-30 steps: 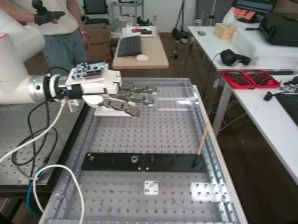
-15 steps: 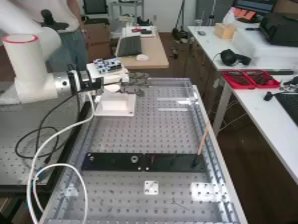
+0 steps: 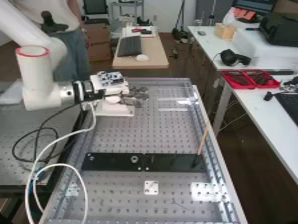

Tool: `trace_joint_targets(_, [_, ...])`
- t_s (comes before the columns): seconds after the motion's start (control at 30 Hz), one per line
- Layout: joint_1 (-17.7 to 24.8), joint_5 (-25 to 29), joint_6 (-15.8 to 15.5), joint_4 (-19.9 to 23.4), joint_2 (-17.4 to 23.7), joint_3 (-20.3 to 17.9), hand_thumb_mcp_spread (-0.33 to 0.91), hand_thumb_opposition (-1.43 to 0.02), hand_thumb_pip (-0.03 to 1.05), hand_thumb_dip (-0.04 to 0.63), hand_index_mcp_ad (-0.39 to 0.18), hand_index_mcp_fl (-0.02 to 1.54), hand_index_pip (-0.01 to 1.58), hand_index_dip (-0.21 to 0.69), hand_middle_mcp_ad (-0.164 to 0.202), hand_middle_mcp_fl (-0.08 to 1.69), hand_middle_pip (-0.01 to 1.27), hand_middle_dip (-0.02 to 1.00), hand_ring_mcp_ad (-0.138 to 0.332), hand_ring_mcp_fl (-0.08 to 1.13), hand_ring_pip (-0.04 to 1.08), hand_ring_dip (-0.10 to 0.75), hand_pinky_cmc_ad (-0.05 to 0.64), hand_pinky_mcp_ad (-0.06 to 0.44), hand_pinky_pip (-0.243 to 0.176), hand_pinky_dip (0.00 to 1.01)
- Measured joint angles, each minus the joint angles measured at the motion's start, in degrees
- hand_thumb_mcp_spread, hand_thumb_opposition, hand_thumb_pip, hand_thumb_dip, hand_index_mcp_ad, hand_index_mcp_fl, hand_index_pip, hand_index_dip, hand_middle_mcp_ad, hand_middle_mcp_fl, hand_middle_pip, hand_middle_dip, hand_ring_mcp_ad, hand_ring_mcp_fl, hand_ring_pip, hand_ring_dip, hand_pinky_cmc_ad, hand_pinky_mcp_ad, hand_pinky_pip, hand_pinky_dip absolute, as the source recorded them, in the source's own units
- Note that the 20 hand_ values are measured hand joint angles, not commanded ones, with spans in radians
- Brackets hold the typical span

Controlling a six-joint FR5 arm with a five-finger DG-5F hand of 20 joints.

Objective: Grab the larger nut and place it in the white container

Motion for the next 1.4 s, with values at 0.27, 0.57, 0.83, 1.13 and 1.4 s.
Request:
trace_joint_targets(0.27, [0.3,0.9,-0.2,-1.6,1.3,-0.3,0.33,-0.81,0.87,0.171,-0.140,0.10,1.55,-0.030,0.073,-0.01,0.12,0.13,0.145,0.00,0.29,0.045,0.312,0.278,-0.105,0.76])
trace_joint_targets(0.57, [0.4,1.2,0.5,-3.3,5.2,-1.7,0.29,-0.81,0.88,0.171,-0.154,0.01,1.55,-0.166,0.072,-0.01,0.12,0.11,0.145,0.00,0.33,0.023,0.316,0.278,-0.105,0.86])
trace_joint_targets(0.83, [0.4,5.1,2.9,-3.7,9.8,-1.2,0.25,-0.81,0.91,0.190,-0.155,0.01,1.55,-0.199,0.072,-0.01,0.12,0.10,0.145,0.00,0.33,0.016,0.316,0.278,-0.105,0.88])
trace_joint_targets(1.13, [-4.3,12.4,6.8,-13.6,16.6,9.6,0.14,-0.81,0.75,0.188,-0.155,0.02,1.06,-0.204,0.072,-0.01,0.12,0.13,0.145,0.00,0.23,0.024,0.316,0.295,-0.105,0.87])
trace_joint_targets(1.4, [-8.9,14.8,3.7,-25.3,18.9,17.4,0.09,-0.81,0.67,0.143,-0.152,0.02,0.48,-0.133,0.075,0.04,0.13,0.22,0.175,0.00,0.14,0.075,0.363,0.342,-0.122,0.72])
